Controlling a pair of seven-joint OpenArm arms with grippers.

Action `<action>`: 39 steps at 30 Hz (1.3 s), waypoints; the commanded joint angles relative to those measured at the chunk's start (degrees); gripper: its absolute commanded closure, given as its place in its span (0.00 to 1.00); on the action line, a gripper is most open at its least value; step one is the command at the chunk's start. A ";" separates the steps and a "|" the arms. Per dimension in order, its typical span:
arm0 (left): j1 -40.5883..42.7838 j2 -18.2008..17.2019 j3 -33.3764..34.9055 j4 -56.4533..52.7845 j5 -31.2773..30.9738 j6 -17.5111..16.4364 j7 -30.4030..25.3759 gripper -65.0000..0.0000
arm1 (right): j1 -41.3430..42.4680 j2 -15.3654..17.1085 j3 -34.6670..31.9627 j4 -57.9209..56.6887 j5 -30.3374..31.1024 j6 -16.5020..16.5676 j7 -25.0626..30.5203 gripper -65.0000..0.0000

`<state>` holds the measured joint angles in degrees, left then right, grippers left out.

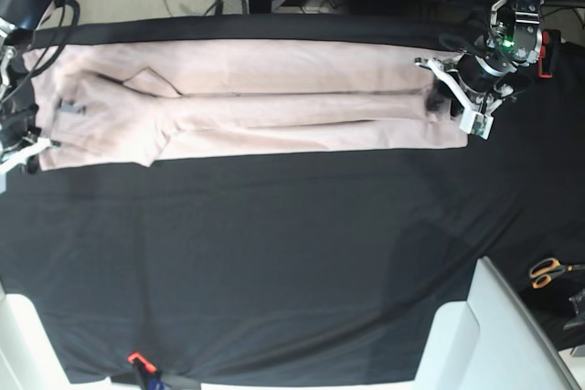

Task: Fold the T-shirt properly
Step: 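Adjust grips on the folded strip ends with both grippers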

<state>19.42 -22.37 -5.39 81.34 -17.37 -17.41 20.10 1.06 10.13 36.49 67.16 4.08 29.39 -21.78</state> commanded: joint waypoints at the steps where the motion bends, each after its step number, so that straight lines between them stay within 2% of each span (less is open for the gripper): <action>1: 0.76 -0.97 -0.81 2.04 -0.44 -0.13 -1.06 0.57 | 0.57 0.99 0.21 1.28 0.54 0.11 0.29 0.99; 3: 2.16 -0.71 -2.92 5.12 -0.44 -0.22 -0.98 0.45 | 0.57 0.99 0.21 1.37 0.54 0.11 -0.51 0.99; 6: 4.27 -0.44 -6.52 10.13 -0.52 -0.22 -0.19 0.34 | 0.57 0.99 0.21 1.37 0.54 0.11 -0.59 0.99; 10: 4.36 0.44 -13.47 14.97 -0.79 -0.57 5.97 0.33 | -0.66 0.99 0.21 1.46 0.54 0.11 -0.59 0.99; 13: 4.27 2.02 -18.66 17.87 -6.59 -0.83 8.69 0.33 | -1.54 0.90 0.21 1.46 0.54 0.11 -0.59 0.99; 14: 4.27 2.02 -18.83 18.57 -9.58 -1.98 9.48 0.33 | -1.90 0.81 0.21 1.46 0.54 0.11 -0.59 0.99; 15: 4.36 2.02 -18.92 18.92 -12.74 -3.47 10.01 0.35 | -2.16 0.29 0.21 1.46 0.54 0.11 -0.59 0.99; 16: 4.36 2.11 -18.92 18.92 -15.38 -5.05 10.63 0.42 | -2.42 -0.15 0.21 1.55 0.54 0.11 -0.59 0.99; 17: 4.36 2.81 -18.83 18.84 -17.40 -5.84 10.98 0.57 | -2.86 -0.24 0.21 1.64 0.54 0.11 -0.59 0.99; 19: 4.36 4.74 -19.36 18.13 -18.46 -5.84 10.89 0.96 | -3.65 -0.33 0.21 2.08 0.54 0.11 -0.59 0.99; 20: 4.27 5.71 -19.62 16.99 -18.46 -5.84 10.80 1.00 | -4.27 -0.59 0.21 2.51 0.54 0.11 -0.59 0.99; 23: 3.48 6.06 -22.88 10.04 -18.72 -6.46 10.72 1.00 | -6.73 -1.91 0.21 5.24 0.54 0.11 -0.59 0.99; 24: 2.78 5.97 -23.58 7.76 -18.72 -7.60 10.72 1.00 | -7.70 -2.00 0.21 6.30 0.63 0.11 -0.59 0.99; 25: 2.25 5.80 -24.19 5.65 -18.72 -9.80 10.80 1.00 | -8.49 -2.17 0.21 7.26 0.71 0.11 -0.59 0.99; 28: 1.37 3.78 -25.34 0.11 -18.81 -22.59 10.80 1.00 | -10.60 -3.49 0.21 10.25 0.63 0.11 -0.42 0.99; 33: 0.67 3.69 -30.26 -3.93 -18.55 -22.59 10.89 1.00 | -13.41 -4.37 0.21 12.80 0.71 0.11 -0.33 0.99; 34: 0.67 3.69 -30.44 -4.20 -18.55 -22.59 10.89 0.90 | -13.68 -4.37 0.21 12.80 0.71 0.11 -0.33 0.99; 37: 0.67 3.43 -30.61 -5.96 -18.46 -22.59 10.72 0.51 | -14.38 -4.55 0.30 12.80 0.71 0.11 -0.33 0.99; 39: 0.49 2.99 -31.32 -7.80 -18.46 -22.59 10.72 0.30 | -14.82 -4.72 0.21 12.80 0.71 0.11 -0.33 0.99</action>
<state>19.64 -18.13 -35.88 73.06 -35.27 -39.55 31.81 -13.76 4.56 36.47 78.78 4.23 29.52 -23.35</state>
